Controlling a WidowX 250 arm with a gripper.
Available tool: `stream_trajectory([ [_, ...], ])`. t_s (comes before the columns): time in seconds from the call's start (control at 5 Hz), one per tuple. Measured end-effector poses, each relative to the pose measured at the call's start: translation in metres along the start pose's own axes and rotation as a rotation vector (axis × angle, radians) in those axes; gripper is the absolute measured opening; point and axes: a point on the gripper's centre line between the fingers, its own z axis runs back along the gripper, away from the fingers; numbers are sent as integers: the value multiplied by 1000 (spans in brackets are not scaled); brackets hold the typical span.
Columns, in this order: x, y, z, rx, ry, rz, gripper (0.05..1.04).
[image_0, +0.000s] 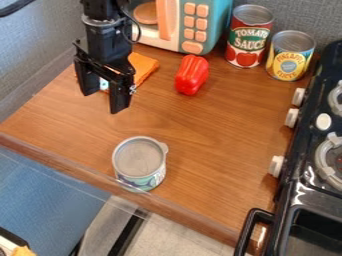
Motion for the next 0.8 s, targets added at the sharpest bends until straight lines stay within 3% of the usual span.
stream_trajectory([
  [0.2,-1,-2,-8,-16,26,-1,999],
  [0.4,18,18,-7,-38,49,29,999],
  [0.8,54,55,-9,-89,-14,97,999],
])
